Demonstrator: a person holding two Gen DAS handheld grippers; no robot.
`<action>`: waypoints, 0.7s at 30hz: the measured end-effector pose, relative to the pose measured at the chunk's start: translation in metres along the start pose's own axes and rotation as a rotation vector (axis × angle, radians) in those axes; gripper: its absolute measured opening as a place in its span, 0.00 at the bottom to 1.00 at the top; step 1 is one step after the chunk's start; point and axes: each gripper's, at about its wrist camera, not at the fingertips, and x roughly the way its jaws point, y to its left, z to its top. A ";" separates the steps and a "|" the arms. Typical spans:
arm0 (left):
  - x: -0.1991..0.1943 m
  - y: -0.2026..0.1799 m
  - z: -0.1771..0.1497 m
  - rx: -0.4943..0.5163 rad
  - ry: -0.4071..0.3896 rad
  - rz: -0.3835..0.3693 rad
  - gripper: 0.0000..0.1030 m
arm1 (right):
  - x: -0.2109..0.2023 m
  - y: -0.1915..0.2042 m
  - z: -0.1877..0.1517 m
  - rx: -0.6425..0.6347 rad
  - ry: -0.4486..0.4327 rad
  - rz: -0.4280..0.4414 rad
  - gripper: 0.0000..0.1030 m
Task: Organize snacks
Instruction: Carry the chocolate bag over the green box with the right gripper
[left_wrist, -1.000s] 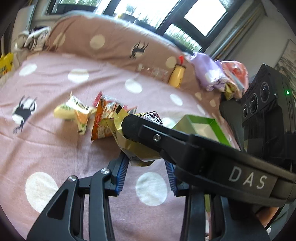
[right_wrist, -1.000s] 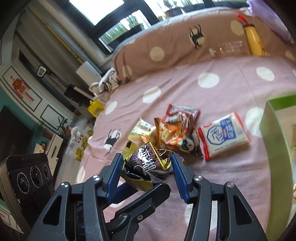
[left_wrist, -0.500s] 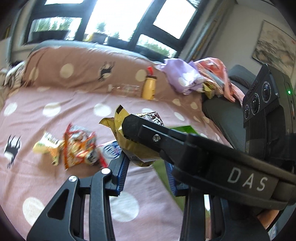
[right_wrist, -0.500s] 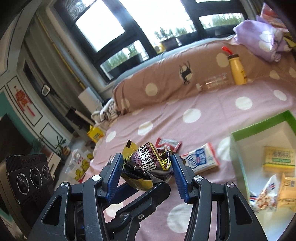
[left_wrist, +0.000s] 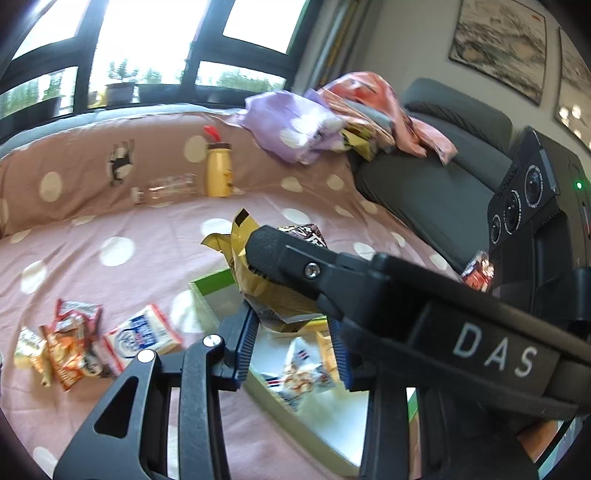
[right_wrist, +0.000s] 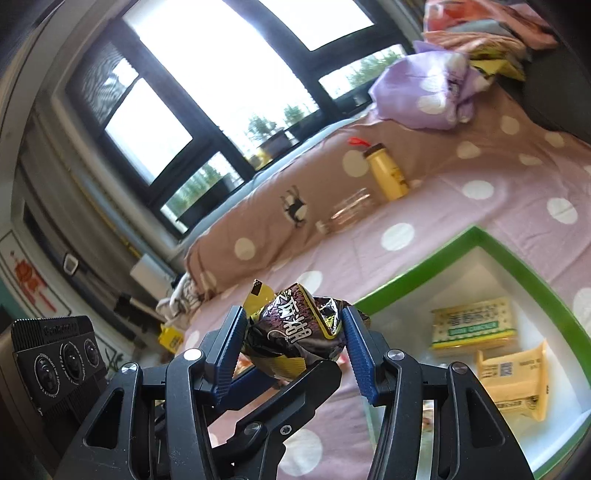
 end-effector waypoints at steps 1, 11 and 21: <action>0.006 -0.003 0.001 0.009 0.011 -0.008 0.35 | -0.001 -0.005 0.001 0.014 -0.004 -0.008 0.54; 0.049 -0.020 0.002 0.036 0.105 -0.064 0.35 | 0.000 -0.050 0.005 0.137 -0.005 -0.087 0.54; 0.083 -0.015 -0.006 0.002 0.209 -0.075 0.35 | 0.020 -0.082 0.000 0.234 0.064 -0.144 0.54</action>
